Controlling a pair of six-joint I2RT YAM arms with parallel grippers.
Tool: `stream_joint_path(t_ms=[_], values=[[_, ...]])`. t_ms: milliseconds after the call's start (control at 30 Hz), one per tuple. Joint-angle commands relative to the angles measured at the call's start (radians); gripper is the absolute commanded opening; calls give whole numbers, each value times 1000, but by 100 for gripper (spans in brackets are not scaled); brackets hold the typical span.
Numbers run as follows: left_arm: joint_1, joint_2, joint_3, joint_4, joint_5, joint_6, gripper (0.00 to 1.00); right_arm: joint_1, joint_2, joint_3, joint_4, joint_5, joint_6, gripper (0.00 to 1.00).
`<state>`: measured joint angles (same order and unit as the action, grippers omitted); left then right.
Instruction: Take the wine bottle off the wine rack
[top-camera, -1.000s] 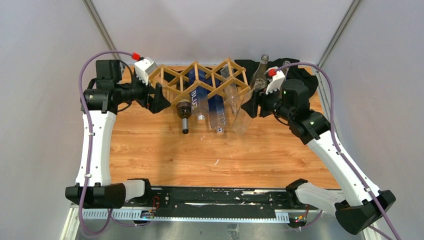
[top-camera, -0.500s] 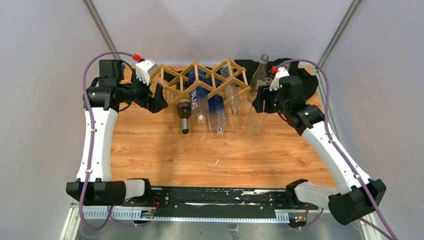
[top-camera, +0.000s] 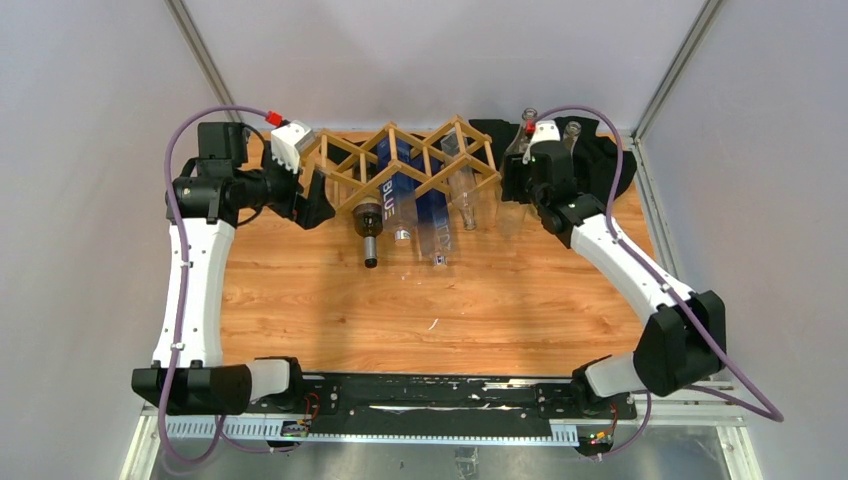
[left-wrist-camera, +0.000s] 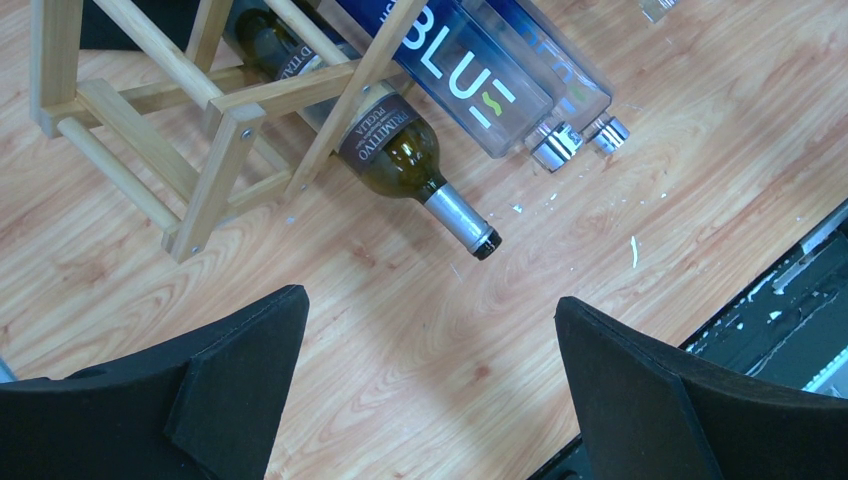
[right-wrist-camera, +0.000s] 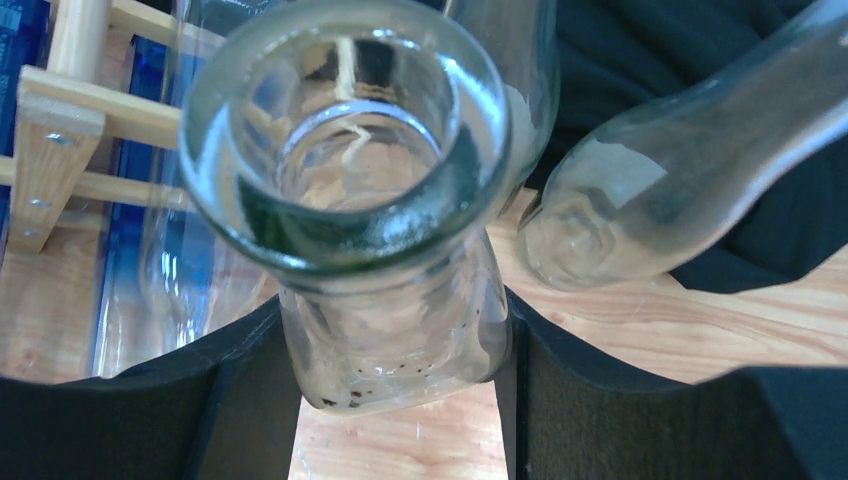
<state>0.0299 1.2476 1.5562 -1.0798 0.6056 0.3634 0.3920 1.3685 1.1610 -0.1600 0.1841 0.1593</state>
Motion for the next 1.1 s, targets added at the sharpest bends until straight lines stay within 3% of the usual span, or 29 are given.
stream_joint_path(t_ms=[0,533,733,800,1067], values=[[5,-27,-11,-5,-5,4,100,-14,32,-30,219,42,-9,0],[5,-53,-12,2,13,19,100,-14,137,-184,461,102,-1,0],[5,-71,-28,19,26,20,100,-12,170,-181,482,107,0,0],[5,-75,-34,23,28,24,100,-10,178,-165,455,103,-1,11],[6,-74,-39,24,35,29,100,-2,118,-178,391,135,3,80]])
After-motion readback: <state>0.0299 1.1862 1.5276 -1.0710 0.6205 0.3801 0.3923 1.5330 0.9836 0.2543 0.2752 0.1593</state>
